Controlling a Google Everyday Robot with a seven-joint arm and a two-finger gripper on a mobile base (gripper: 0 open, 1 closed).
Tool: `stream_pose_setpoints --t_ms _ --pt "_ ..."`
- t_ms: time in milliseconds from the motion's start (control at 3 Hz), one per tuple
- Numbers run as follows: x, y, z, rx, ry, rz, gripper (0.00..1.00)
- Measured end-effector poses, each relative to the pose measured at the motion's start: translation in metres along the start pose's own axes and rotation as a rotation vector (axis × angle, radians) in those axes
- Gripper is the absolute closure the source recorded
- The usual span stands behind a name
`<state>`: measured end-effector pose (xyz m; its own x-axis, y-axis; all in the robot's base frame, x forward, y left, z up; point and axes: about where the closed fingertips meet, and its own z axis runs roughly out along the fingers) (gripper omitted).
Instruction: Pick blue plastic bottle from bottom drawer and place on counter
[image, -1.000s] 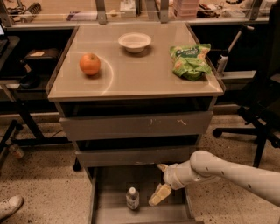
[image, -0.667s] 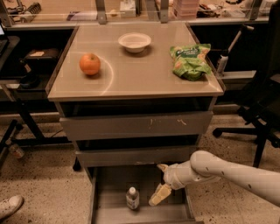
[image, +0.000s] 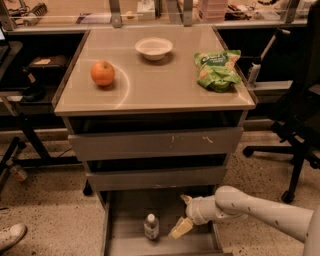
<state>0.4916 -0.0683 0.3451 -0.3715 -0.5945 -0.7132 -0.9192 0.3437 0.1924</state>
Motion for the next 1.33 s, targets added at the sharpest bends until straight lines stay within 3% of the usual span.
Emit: stream_pose_setpoints --t_ms 333,1000,1333 --pt "0.018 -0.008 0.016 0.048 -0.024 0.016 0.00" --pt "0.021 -0.006 0.026 0.046 -0.058 0.023 0.00" --pt "0.011 -0.014 0.053 0.045 -0.138 -0.013 0.00"
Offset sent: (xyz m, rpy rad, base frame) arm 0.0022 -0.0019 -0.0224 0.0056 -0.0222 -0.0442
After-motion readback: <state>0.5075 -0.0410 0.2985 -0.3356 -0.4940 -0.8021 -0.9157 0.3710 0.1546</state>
